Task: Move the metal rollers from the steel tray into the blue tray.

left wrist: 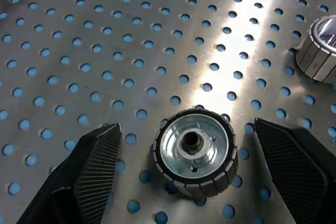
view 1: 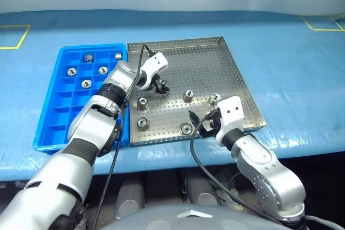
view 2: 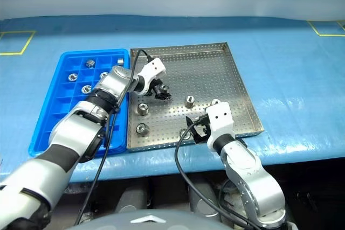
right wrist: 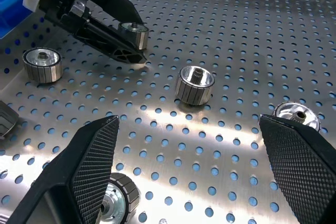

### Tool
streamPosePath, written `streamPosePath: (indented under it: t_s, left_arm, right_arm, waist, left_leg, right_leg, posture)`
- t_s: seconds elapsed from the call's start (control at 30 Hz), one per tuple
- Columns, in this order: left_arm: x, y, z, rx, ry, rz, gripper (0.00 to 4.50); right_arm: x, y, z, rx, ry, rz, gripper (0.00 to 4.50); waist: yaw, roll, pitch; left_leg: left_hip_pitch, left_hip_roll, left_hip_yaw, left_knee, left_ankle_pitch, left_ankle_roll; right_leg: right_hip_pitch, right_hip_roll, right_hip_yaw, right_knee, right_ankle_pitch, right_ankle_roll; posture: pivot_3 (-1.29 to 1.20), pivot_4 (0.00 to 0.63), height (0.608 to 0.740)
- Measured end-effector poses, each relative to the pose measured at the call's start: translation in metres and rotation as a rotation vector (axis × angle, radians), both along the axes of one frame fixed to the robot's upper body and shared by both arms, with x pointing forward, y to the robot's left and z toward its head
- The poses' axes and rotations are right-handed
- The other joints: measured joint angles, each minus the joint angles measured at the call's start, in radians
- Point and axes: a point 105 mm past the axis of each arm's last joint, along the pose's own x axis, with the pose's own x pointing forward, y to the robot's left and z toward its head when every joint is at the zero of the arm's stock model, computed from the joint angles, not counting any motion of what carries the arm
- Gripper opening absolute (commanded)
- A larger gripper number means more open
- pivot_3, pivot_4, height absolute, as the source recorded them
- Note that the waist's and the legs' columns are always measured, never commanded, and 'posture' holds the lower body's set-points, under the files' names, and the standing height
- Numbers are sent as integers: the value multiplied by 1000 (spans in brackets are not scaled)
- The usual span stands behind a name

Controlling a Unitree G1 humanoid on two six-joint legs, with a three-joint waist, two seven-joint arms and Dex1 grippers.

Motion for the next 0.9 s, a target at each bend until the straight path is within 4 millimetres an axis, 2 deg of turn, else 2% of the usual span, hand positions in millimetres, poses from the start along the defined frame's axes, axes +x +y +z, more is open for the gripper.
streamPosePath:
  t_s: [0.07, 0.17, 0.37, 0.57, 0.67, 0.73, 0.8, 0.9]
  left_arm:
    - [0, 1, -1, 11, -5, -2, 4477]
    - [3, 4, -1, 17, -18, 24, 3943]
    - [10, 6, 6, -40, -63, 88, 1937]
    - [11, 9, 7, -85, -72, 111, 1872]
    - [14, 14, 23, -133, -134, 115, 1872]
    - [15, 25, 41, -166, -203, 129, 1872]
    - [11, 46, 61, -189, -294, 160, 1872]
    - [-3, 83, 81, -177, -392, 248, 1872]
  right_arm:
    - [0, 0, 0, 1, 0, -2, 4500]
    - [1, 0, 1, 0, -4, -8, 4500]
    - [2, 0, 2, -1, -13, -9, 4500]
    - [3, 0, 0, -2, -4, -8, 4500]
    - [3, 0, -1, -1, 0, -7, 4500]
    - [3, 1, -2, 0, 3, -5, 4500]
    - [4, 3, -2, 5, 3, 4, 4500]
    - [5, 7, -2, 9, 4, 23, 4500]
  waist:
    - [-1, 0, 0]
    - [-2, 0, 0]
    - [0, 0, 0]
    - [2, 0, 0]
    - [1, 0, 0]
    - [-1, 0, 0]
    - [-6, 1, 0]
    - [0, 2, 0]
  left_leg:
    - [0, 0, 0, 1, 0, 0]
    - [0, -1, 0, 3, 0, 0]
    - [0, -2, 0, 3, 0, 0]
    - [-1, -2, -1, 3, 0, 0]
    - [0, -2, -1, 3, 0, 0]
    - [0, -1, -1, 2, 0, 0]
    - [1, -1, 0, 1, 0, 0]
    - [1, 0, -1, 1, 0, 0]
  right_leg:
    - [0, 0, 0, 0, 0, 2]
    - [1, 0, 1, 0, 0, 4]
    - [1, -1, 2, 0, 1, 5]
    - [1, -1, 2, 0, 2, 2]
    - [1, -1, 2, 1, 2, 2]
    - [1, -1, 2, 1, 2, 2]
    - [1, 0, 3, 2, 3, 1]
    - [0, 0, 2, 3, 2, 0]
  posture:
    - [-117, 150, 740]
    - [-106, 150, 740]
    - [-89, 150, 740]
    - [-80, 150, 740]
    - [-76, 150, 740]
    - [-53, 150, 740]
    - [-23, 150, 740]
    - [25, 150, 740]
